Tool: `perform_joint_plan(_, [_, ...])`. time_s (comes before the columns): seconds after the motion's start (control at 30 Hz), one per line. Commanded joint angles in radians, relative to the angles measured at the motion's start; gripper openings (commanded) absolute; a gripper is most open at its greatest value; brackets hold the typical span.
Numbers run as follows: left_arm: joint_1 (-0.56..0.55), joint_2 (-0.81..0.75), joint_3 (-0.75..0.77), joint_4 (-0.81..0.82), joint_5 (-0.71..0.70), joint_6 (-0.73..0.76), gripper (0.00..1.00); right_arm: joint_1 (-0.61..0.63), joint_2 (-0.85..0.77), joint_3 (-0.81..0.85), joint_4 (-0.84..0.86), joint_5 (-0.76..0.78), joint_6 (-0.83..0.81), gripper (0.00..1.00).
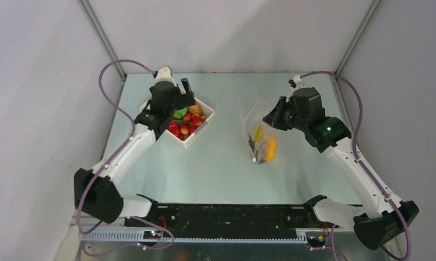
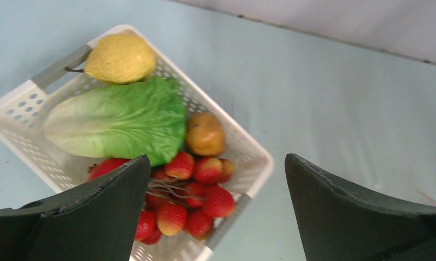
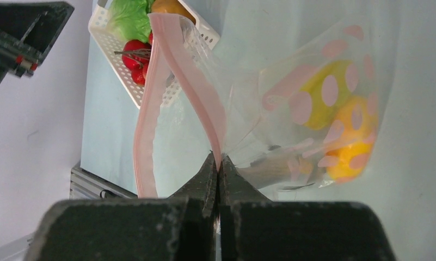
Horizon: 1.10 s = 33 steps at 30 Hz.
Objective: Place the food in the zip-top bag and seal the zipper
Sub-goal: Pick up the fake fruit from the bin.
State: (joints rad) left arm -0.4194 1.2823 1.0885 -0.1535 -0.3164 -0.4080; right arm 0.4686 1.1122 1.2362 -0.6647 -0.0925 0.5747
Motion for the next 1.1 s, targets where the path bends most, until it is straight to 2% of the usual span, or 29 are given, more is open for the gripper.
perform_joint_plan(0.0, [0.127,0.125,0.121,-0.078,0.104,0.059,1.00,-0.008,-0.013,0.000,-0.007,0.024,-0.028,0.00])
perform_joint_plan(0.37, [0.356,0.539,0.451,-0.181,0.237,0.026,1.00,-0.030,-0.005,-0.007,-0.016,0.031,-0.039,0.00])
perform_joint_plan(0.43, [0.365,0.626,0.512,-0.200,0.241,0.033,1.00,-0.034,-0.005,-0.007,-0.016,0.028,-0.041,0.00])
perform_joint_plan(0.63, [0.366,0.745,0.648,-0.236,0.188,0.045,1.00,-0.046,0.002,-0.012,-0.015,0.026,-0.043,0.00])
perform_joint_plan(1.07, [0.365,0.855,0.696,-0.215,0.149,-0.009,1.00,-0.056,0.003,-0.012,-0.023,0.025,-0.042,0.00])
